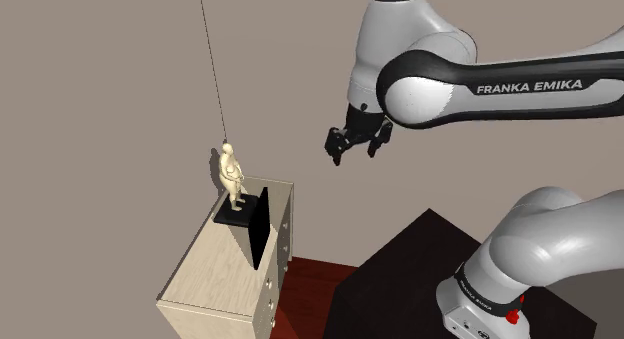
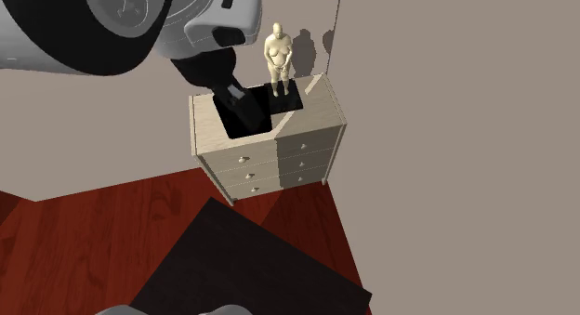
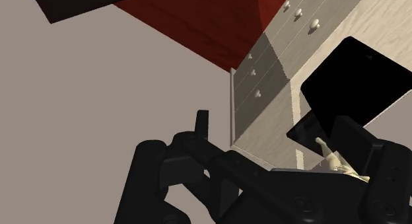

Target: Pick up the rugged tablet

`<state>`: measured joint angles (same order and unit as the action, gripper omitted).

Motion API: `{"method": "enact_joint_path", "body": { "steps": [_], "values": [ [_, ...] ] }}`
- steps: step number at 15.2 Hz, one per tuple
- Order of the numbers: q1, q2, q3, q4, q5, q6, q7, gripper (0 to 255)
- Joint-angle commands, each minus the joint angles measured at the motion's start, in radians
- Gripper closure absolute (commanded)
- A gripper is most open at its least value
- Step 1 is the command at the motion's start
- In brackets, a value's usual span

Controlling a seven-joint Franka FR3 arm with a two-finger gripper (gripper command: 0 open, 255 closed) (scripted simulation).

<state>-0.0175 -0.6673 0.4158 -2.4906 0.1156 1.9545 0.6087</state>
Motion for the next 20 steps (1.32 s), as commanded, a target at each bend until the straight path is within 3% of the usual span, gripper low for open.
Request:
{"method": "enact_joint_path", "body": {
  "steps": [1,7,11,13,16,18,20],
  "values": [
    [-0.010,0.046,0.052,0.001,0.012,0.046,0.079,0],
    [-0.070,0.236,0.229,0.053,-0.003,0.179,0.334,0],
    [-0.139,0.403,0.358,0.122,-0.088,0.256,0.538,0],
    [-0.177,0.505,0.421,0.167,-0.169,0.284,0.661,0],
    [-0.206,0.688,0.488,0.250,-0.346,0.301,0.876,0],
    [-0.176,0.818,0.484,0.316,-0.475,0.291,1.018,0],
    [-0.116,0.933,0.447,0.389,-0.577,0.273,1.133,0]
  ]
}}
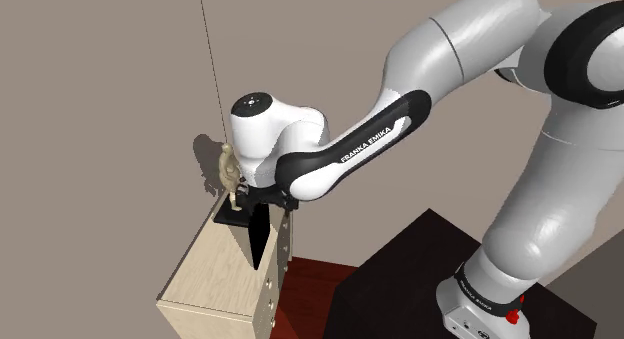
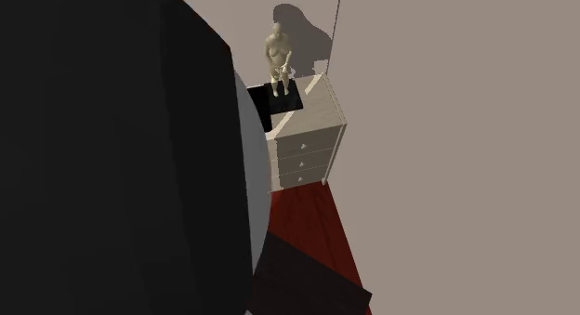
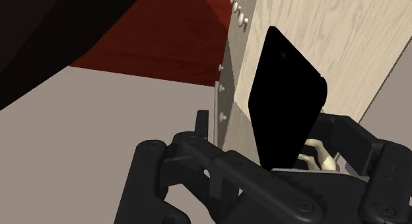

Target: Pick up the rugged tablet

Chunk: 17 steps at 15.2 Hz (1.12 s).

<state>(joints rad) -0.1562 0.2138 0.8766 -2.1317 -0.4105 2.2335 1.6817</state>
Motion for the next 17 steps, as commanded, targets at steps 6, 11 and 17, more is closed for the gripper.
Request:
{"method": "enact_joint_path", "body": {
  "steps": [6,11,17],
  "values": [
    [0.178,0.273,-0.124,0.210,-0.197,-0.039,0.242,0],
    [0.200,0.318,-0.155,0.203,-0.240,0.001,0.274,0],
    [0.206,0.330,-0.164,0.199,-0.254,0.015,0.284,255]
  ]
}}
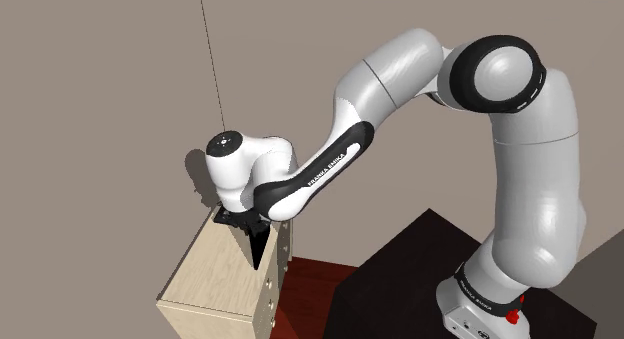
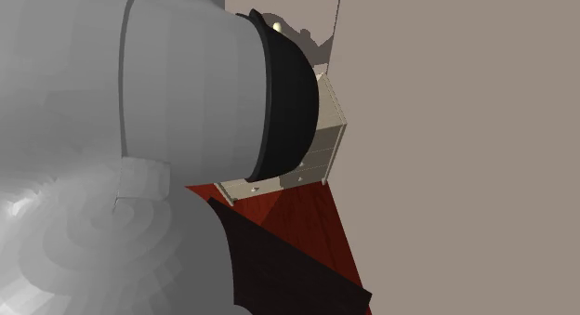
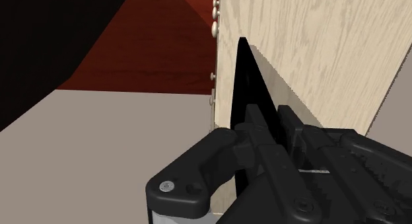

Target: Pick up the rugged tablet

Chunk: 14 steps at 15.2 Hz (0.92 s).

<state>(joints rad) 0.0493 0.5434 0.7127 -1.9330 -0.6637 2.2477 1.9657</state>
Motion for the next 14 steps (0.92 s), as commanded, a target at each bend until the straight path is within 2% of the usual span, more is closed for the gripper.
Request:
{"method": "enact_joint_path", "body": {
  "steps": [1,7,14],
  "values": [
    [0.000,0.000,0.000,0.000,0.000,0.001,0.000,255],
    [0.002,0.002,-0.001,0.004,-0.001,-0.001,0.000,255],
    [-0.029,-0.060,0.042,0.012,0.060,-0.056,-0.045,255]
  ]
}}
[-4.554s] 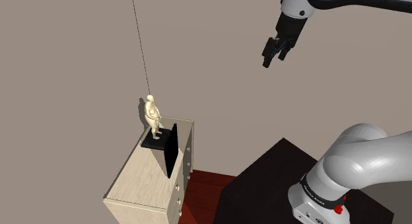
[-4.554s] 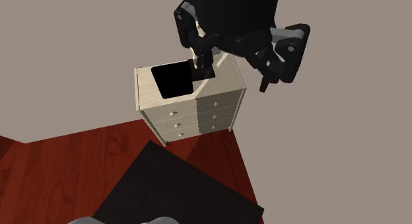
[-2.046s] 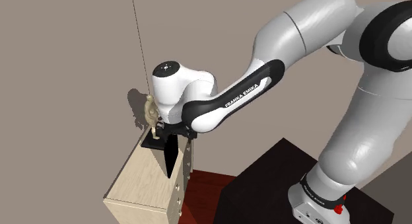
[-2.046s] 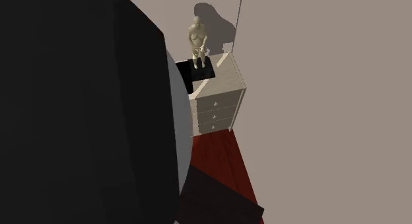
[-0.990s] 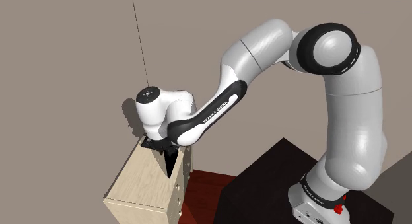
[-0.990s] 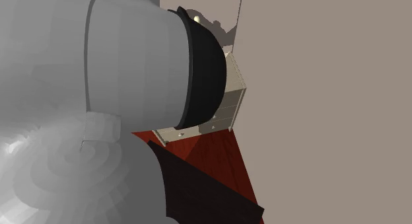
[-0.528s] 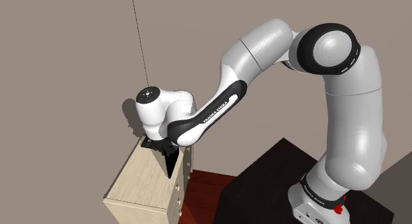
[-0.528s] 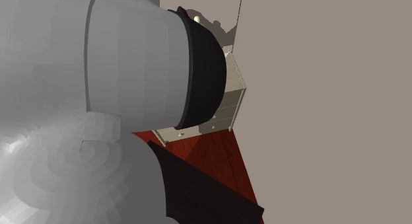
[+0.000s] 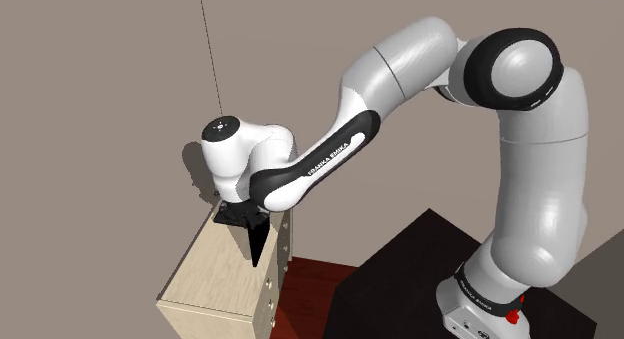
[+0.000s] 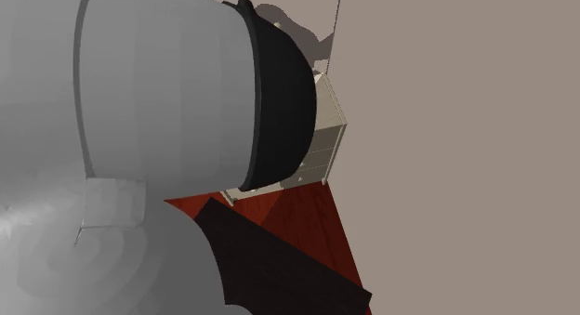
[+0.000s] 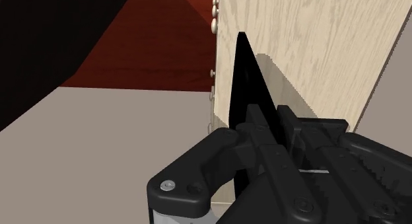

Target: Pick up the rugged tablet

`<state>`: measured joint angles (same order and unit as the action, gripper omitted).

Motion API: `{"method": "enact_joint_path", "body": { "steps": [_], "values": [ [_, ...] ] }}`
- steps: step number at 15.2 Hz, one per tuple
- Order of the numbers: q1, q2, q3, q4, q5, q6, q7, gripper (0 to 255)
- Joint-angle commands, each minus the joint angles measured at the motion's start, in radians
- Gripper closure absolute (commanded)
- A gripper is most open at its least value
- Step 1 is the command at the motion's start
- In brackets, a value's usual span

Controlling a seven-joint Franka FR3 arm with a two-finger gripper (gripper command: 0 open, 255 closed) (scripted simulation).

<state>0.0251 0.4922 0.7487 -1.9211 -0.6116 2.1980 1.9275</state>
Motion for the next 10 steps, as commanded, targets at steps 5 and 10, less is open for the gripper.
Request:
{"method": "enact_joint_path", "body": {
  "steps": [5,10],
  "values": [
    [-0.025,-0.051,0.033,0.013,0.051,-0.048,-0.038,255],
    [-0.036,-0.077,0.048,0.024,0.077,-0.076,-0.058,255]
  ]
}}
